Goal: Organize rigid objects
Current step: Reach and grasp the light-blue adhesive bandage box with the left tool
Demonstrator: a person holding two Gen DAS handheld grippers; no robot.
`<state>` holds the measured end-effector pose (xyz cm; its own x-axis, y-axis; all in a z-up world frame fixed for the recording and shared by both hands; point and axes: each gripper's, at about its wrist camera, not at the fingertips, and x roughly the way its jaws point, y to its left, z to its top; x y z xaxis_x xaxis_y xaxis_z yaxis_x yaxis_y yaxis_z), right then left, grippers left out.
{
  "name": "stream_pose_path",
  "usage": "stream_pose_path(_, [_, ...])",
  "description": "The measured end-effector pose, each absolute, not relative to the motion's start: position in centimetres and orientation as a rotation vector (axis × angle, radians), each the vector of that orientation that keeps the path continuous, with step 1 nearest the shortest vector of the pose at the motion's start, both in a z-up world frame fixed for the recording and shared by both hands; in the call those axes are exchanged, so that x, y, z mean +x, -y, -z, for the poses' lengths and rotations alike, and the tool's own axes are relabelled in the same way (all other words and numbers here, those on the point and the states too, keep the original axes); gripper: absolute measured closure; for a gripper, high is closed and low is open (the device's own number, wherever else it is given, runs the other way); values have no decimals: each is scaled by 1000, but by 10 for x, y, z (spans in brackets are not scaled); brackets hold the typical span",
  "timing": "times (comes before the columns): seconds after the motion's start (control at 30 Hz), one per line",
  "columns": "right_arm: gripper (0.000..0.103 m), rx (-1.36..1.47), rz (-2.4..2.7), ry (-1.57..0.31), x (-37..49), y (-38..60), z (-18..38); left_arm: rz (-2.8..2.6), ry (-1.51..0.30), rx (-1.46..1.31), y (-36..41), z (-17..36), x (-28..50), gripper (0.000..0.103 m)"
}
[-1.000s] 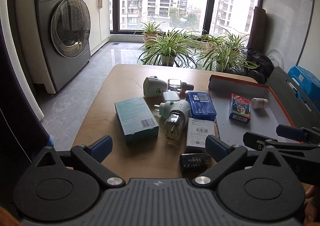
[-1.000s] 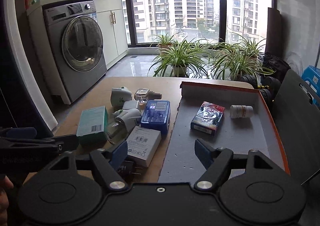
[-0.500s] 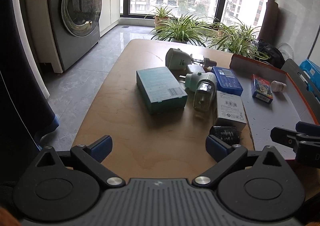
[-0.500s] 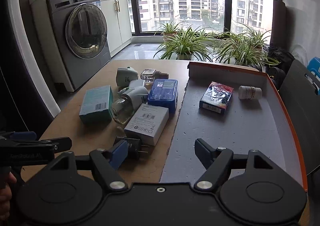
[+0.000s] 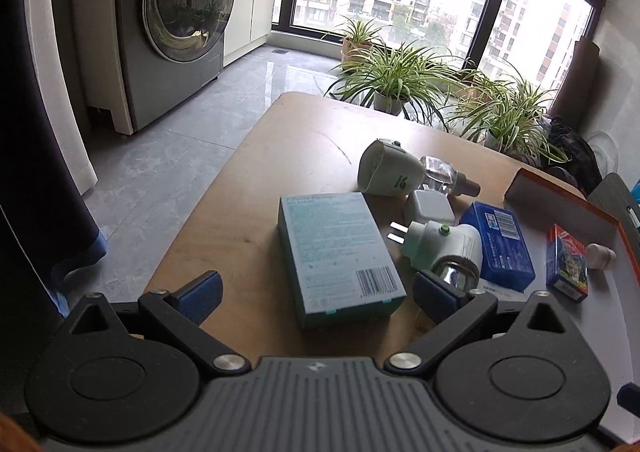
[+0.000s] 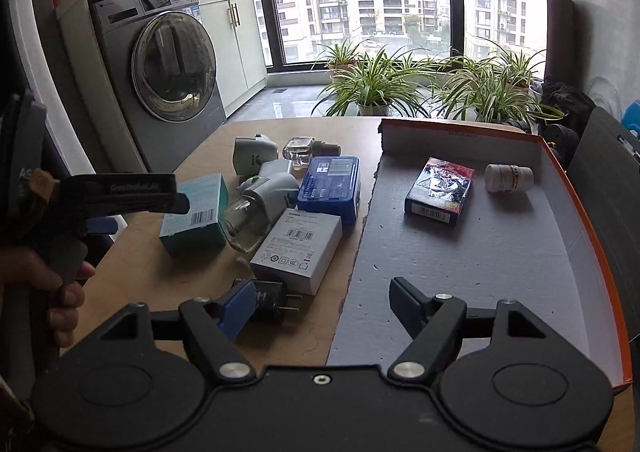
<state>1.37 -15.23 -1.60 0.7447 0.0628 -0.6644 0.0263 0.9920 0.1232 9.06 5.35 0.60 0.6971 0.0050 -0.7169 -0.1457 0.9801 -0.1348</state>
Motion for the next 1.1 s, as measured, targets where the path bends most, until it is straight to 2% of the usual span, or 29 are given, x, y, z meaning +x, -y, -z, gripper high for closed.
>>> stream_pose_path(0.33, [15, 140, -28, -770, 30, 153, 29, -93, -879, -138, -46, 21, 136, 0])
stream_pose_path(0.37, [15, 140, -31, -774, 31, 153, 30, -90, -882, -127, -46, 24, 137, 5])
stream_pose_path(0.4, [15, 139, -35, -778, 31, 152, 32, -82, -893, -124, -47, 27, 139, 17])
stream_pose_path(0.43, [15, 138, -36, -782, 32, 151, 33, -78, -877, -114, -48, 28, 137, 18])
stream_pose_path(0.5, [15, 139, -41, -791, 35, 149, 35, -62, -854, -94, -50, 27, 130, 30])
stream_pose_path(1.07, [13, 70, -36, -838, 65, 91, 75, -27, -767, -121, -93, 4, 43, 31])
stream_pose_path(1.1, [22, 59, -28, -832, 65, 89, 75, -27, -763, -119, -92, 3, 39, 31])
